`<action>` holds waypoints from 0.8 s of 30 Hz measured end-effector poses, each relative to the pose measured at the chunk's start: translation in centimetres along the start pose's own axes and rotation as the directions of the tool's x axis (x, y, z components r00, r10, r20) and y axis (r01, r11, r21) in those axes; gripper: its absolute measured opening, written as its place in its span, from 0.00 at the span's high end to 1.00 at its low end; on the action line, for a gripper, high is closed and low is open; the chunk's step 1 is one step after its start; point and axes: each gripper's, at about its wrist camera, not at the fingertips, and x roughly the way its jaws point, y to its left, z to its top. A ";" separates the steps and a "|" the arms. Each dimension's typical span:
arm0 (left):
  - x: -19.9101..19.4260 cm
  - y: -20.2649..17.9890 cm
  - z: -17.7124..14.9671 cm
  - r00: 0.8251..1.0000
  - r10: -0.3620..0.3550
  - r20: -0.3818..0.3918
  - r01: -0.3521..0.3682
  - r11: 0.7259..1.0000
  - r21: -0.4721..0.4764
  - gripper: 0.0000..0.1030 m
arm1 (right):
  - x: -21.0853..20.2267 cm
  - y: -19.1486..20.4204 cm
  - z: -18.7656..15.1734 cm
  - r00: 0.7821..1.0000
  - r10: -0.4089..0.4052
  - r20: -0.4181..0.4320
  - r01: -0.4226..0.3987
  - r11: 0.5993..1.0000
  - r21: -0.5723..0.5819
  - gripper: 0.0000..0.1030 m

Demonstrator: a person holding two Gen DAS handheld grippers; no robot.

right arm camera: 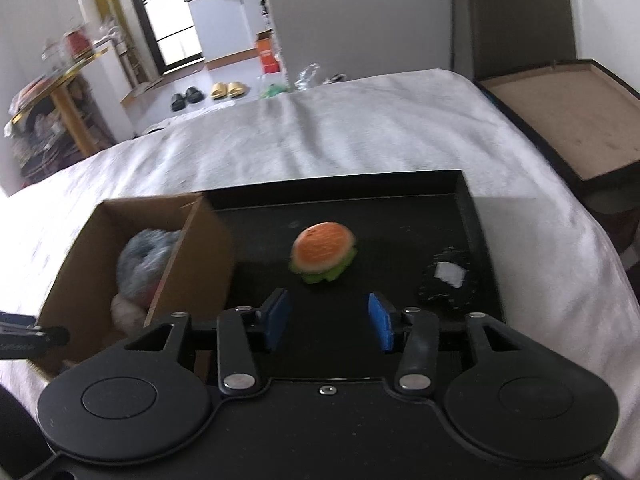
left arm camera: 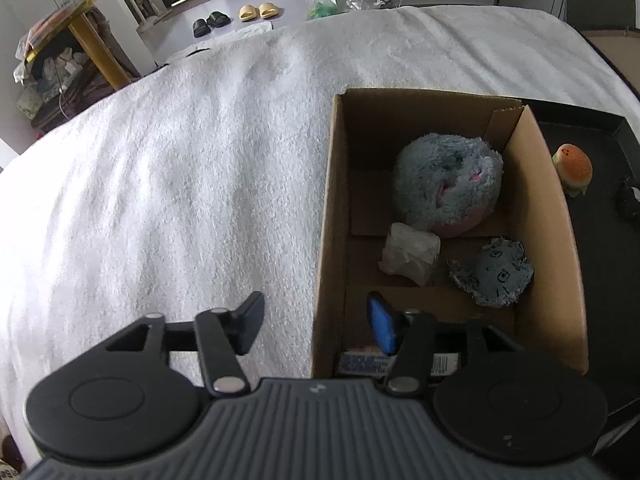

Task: Organize soft objects
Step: 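Move the right tool to the black plush and grasp it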

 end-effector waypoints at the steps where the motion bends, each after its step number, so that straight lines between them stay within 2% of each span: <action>1: 0.0 -0.3 0.1 1.000 0.008 -0.002 -0.008 1.000 0.008 0.41 | 0.2 -0.4 0.0 1.000 -0.006 0.006 0.006 1.000 0.005 0.51; 12: 0.5 -1.9 1.1 0.998 0.067 -0.022 -0.066 0.997 0.038 0.38 | 2.9 -3.8 0.4 0.999 -0.026 0.018 0.026 0.999 0.039 0.50; 24: 1.4 -3.1 2.0 0.990 0.122 -0.068 -0.117 0.991 0.067 0.38 | 6.2 -5.6 1.0 0.995 -0.101 -0.010 0.102 0.995 0.023 0.47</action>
